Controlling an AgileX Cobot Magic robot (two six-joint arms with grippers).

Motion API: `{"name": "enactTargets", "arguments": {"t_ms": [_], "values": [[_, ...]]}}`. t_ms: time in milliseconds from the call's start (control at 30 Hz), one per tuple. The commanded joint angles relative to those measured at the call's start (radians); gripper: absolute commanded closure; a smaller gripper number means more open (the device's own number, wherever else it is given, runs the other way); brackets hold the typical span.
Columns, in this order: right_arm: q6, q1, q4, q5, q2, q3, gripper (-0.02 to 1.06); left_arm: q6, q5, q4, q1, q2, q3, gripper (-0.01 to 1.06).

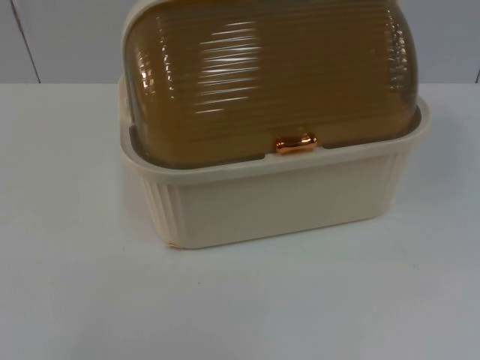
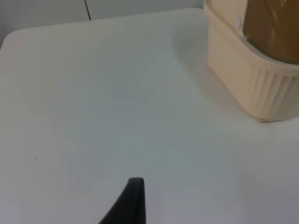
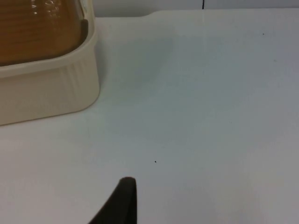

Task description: Open the box lid with the left hand, place the block into the box with the right hand, then close the box lid with the left hand.

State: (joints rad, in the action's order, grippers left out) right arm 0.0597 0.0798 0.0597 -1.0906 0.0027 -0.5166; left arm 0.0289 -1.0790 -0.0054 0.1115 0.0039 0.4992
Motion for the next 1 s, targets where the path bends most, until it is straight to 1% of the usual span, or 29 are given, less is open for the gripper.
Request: {"name": "enactTargets", "arguments": {"t_ms": [0, 733, 767, 867, 900, 967], "values": [[0.004, 0.003, -0.005, 0.013, -0.003, 0.002, 0.00, -0.003, 0.004, -0.012, 0.007, -0.004, -0.004, 0.00], [0.004, 0.003, -0.012, 0.013, -0.003, 0.002, 0.00, -0.003, 0.004, -0.006, 0.007, -0.004, -0.004, 0.00], [0.004, 0.003, -0.012, 0.013, -0.003, 0.002, 0.00, -0.003, 0.004, -0.005, -0.002, -0.004, -0.004, 0.00], [0.004, 0.003, -0.012, 0.013, -0.003, 0.002, 0.00, -0.003, 0.004, -0.003, -0.064, -0.004, -0.004, 0.00], [0.004, 0.003, -0.012, 0.013, -0.003, 0.002, 0.00, -0.003, 0.004, -0.003, -0.064, -0.004, -0.004, 0.00], [0.004, 0.003, -0.012, 0.013, -0.003, 0.002, 0.00, -0.003, 0.004, -0.003, -0.097, -0.004, -0.004, 0.00]]}}
